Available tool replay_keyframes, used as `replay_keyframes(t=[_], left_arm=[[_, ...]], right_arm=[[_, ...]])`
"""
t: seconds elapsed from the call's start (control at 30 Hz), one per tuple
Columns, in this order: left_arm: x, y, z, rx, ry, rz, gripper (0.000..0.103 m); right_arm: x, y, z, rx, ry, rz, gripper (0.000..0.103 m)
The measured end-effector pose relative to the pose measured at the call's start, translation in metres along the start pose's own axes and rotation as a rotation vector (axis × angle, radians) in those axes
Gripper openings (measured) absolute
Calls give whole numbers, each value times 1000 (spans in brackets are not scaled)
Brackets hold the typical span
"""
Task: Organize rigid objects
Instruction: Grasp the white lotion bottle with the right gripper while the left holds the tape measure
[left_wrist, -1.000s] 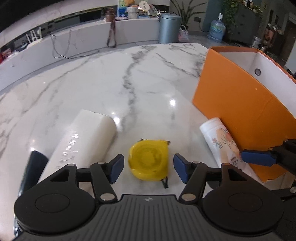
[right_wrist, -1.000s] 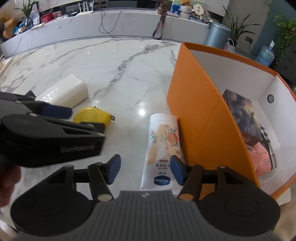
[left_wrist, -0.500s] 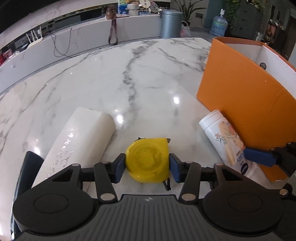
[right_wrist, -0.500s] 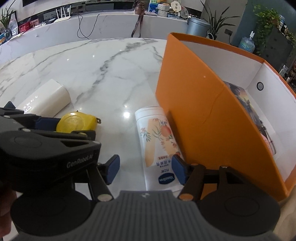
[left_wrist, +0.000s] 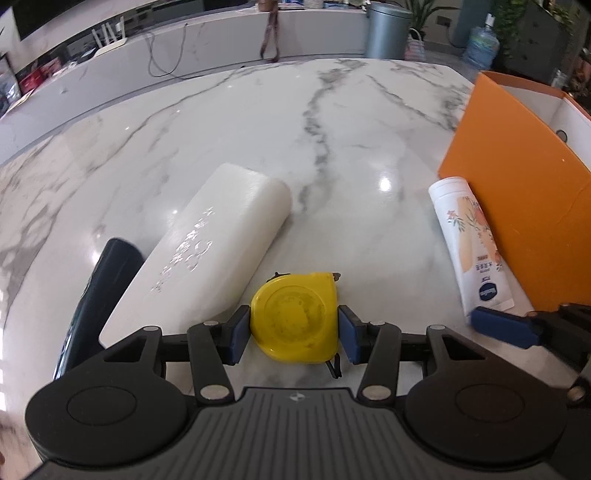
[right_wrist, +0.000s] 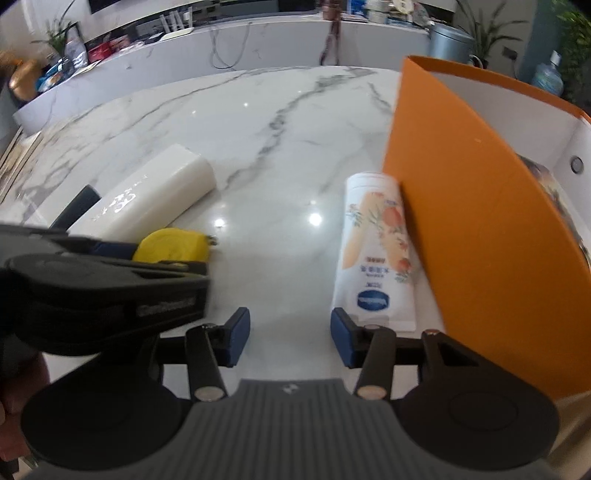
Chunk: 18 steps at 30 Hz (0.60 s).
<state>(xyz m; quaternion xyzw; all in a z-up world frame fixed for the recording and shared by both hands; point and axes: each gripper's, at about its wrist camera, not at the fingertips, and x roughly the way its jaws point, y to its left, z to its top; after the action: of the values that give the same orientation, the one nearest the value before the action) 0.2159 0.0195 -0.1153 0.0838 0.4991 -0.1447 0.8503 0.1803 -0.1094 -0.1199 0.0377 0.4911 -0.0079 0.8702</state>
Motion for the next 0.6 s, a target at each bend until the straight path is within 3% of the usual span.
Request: replay_keyframes(t=[0.17, 0.37, 0.6], left_arm=[[-1, 10, 3, -77, -6, -14, 57], [-1, 13, 4, -100, -15, -28, 57], [-5, 23, 8, -184, -43, -83, 56]], right_arm=[[-8, -8, 0, 51, -35, -32, 56], [-3, -10, 10, 45, -105, -171, 55], [23, -6, 28, 27, -101, -254, 55]])
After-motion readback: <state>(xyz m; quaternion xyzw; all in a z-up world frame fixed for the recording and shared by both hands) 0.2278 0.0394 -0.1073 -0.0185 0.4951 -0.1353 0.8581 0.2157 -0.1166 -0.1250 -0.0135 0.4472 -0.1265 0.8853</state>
